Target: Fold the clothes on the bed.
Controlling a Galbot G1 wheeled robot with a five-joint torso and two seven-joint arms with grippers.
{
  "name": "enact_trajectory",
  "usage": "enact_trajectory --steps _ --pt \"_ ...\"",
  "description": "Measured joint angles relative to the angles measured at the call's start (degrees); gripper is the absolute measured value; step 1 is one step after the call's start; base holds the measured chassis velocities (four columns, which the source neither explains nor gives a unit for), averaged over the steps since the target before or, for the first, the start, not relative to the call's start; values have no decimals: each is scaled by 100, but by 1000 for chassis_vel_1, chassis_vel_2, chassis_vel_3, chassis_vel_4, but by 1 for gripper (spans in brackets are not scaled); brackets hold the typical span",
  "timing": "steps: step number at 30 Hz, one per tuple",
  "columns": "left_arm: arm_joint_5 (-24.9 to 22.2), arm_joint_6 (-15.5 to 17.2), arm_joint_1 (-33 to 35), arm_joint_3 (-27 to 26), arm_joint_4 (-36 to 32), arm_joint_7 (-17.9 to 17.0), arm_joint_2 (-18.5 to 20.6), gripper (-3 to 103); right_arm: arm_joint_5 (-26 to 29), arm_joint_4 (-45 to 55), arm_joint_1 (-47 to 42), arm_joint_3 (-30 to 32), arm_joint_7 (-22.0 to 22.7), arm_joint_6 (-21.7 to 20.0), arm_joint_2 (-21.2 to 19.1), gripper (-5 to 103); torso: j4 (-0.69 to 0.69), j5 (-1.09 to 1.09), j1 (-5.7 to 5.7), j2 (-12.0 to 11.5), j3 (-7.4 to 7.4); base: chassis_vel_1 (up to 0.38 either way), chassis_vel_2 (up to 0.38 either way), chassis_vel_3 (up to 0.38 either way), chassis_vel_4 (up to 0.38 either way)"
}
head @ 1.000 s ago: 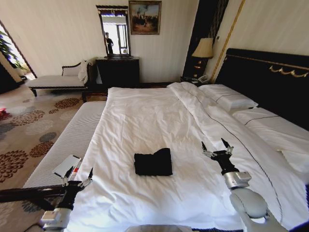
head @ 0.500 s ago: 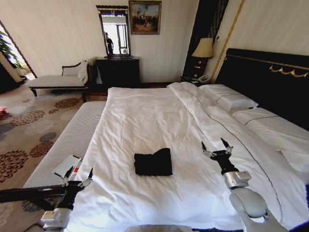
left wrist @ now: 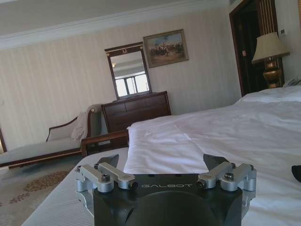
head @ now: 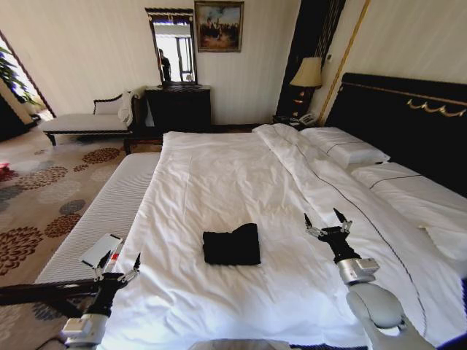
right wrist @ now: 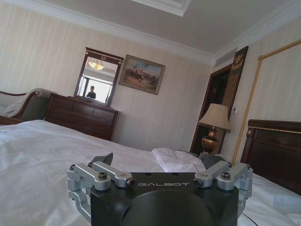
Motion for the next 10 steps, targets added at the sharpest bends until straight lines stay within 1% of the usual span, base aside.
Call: enact_trajectory --steps 10 --pt "0 0 0 0 0 0 0 100 4 0 3 -2 4 -3 -1 100 0 0 0 0 0 0 0 0 0"
